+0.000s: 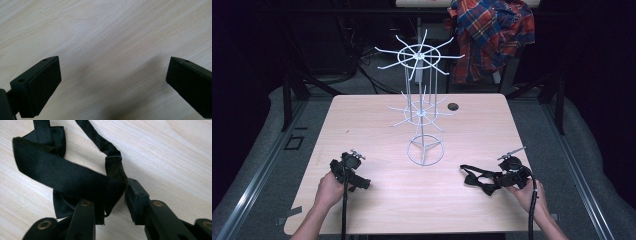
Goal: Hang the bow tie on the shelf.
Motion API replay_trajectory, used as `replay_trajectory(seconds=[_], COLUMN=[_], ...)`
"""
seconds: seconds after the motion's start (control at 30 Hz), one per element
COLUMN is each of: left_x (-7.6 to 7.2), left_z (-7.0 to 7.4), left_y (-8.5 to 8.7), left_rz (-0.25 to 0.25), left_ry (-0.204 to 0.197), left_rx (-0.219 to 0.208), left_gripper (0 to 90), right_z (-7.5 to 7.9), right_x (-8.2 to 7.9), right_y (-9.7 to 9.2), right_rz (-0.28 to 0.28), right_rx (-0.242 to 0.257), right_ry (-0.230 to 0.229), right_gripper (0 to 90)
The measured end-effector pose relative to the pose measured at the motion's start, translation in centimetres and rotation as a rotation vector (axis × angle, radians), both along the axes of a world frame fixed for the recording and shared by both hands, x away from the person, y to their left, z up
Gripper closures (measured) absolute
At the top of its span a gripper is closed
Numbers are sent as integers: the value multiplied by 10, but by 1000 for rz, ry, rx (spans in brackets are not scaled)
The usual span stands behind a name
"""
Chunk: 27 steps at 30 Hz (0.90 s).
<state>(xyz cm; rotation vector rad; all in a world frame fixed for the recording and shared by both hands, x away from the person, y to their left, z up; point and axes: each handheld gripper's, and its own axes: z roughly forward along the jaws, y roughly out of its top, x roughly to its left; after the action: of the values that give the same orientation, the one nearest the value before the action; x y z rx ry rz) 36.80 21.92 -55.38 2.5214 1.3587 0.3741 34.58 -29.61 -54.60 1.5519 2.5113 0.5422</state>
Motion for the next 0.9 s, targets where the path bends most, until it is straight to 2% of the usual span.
replay_trajectory(seconds=[0.07, 0.1, 0.17, 0.33, 0.53, 0.57, 0.63, 0.77, 0.9], left_x=[0, 0, 0, -1, -2, -2, -2, -2, -2], left_z=[0, 0, 1, 2, 3, 3, 3, 2, 2], left_y=[0, 0, 0, 0, 1, 1, 1, 1, 0], left_rz=[-1, 0, 2, 1, 3, 2, 2, 3, 4], left_ry=[0, 0, -1, -3, -10, -9, -9, -4, -6], left_rx=[0, 1, -2, -4, -6, -5, -6, -6, -8], left_gripper=[0, 0, 0, 0, 0, 0, 0, 0, 0], right_z=[0, 0, 2, 9, 32, 37, 46, 60, 70], right_x=[0, -1, -1, -4, -12, -14, -16, -20, -22], right_y=[1, 2, 2, 4, 5, 5, 6, 9, 15], right_rz=[3, 1, 14, 22, 21, 20, 22, 34, 56], right_rx=[11, 22, 25, 39, 78, 96, 96, 131, 131], right_ry=[-2, 4, 1, -28, -137, -163, -187, -231, -268], right_gripper=[753, 829, 862, 871, 876, 876, 877, 878, 878])
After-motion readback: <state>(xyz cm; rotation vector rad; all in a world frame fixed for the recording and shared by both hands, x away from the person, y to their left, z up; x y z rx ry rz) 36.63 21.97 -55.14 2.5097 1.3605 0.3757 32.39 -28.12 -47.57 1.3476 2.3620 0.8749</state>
